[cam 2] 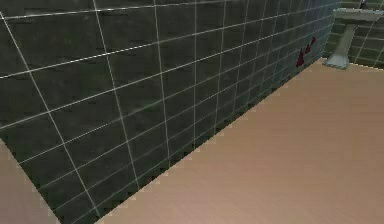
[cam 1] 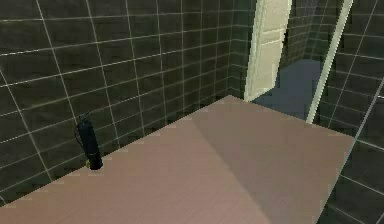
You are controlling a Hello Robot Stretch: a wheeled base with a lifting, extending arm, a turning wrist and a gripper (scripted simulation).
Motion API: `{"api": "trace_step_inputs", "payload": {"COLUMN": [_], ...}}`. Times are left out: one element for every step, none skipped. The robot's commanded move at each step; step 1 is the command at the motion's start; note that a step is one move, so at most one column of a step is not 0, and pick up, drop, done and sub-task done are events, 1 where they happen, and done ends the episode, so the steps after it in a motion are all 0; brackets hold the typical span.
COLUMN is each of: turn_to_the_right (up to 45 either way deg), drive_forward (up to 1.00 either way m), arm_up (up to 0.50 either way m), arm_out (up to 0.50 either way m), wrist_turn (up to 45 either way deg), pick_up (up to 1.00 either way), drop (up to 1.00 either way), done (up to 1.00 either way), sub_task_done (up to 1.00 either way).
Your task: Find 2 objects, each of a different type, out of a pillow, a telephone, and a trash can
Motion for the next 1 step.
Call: {"api": "trace_step_inputs", "payload": {"turn_to_the_right": [6.0], "drive_forward": [0.00], "arm_up": [0.00], "arm_out": [0.00], "wrist_turn": [0.0], "pick_up": [0.00], "drop": [0.00], "done": [0.00], "sub_task_done": [0.00]}}
